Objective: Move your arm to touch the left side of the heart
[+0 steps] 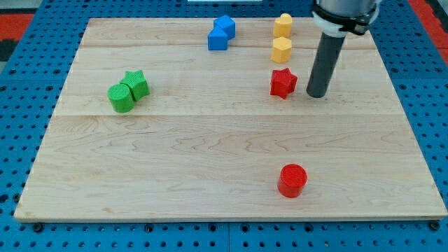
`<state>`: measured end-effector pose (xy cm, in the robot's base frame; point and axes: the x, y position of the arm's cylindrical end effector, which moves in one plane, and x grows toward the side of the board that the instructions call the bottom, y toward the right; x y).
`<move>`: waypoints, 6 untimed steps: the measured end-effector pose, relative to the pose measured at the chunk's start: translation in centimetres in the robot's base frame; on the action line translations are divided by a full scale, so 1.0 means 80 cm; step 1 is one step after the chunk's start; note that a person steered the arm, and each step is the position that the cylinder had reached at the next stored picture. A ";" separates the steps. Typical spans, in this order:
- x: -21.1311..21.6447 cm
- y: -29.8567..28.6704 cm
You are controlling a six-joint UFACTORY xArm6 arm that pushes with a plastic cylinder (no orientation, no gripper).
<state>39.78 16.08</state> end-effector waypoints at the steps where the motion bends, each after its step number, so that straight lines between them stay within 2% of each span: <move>1: 0.035 0.008; 2: 0.027 -0.134; 3: -0.048 -0.221; 5: -0.181 -0.107; 6: -0.229 -0.093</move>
